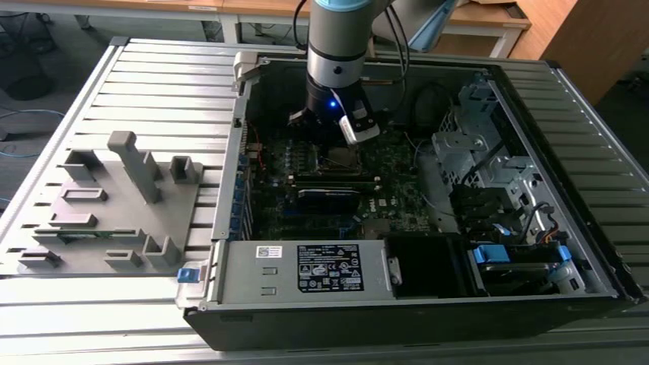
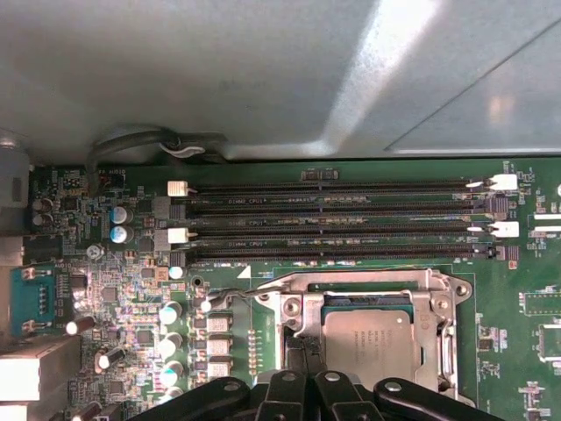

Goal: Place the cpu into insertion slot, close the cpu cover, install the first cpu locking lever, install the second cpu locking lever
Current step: 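Close the cpu cover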

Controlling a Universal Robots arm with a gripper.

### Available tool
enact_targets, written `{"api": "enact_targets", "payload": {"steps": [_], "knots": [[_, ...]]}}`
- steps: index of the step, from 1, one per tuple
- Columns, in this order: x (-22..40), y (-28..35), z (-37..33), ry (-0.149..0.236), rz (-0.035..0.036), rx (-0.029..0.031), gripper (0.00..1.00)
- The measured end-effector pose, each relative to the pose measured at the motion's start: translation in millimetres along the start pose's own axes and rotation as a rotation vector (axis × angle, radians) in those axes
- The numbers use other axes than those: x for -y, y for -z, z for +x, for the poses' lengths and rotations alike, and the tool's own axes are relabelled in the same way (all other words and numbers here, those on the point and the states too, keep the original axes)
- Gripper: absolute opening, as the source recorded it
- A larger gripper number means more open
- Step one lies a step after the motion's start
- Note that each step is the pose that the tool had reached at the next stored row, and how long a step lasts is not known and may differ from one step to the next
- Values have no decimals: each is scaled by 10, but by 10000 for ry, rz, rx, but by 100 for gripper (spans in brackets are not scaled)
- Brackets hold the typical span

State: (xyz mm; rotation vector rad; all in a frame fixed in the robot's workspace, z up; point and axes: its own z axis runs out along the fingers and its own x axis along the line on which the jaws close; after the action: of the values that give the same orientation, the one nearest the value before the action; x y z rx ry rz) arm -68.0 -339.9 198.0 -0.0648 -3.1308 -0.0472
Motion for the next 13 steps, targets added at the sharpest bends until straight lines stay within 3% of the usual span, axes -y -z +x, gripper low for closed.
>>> {"api": "enact_targets", "payload": {"steps": [9,13], "knots": [[0,-7,0,0,-3,11,11],[-2,41,0,0,-5,11,11]]}}
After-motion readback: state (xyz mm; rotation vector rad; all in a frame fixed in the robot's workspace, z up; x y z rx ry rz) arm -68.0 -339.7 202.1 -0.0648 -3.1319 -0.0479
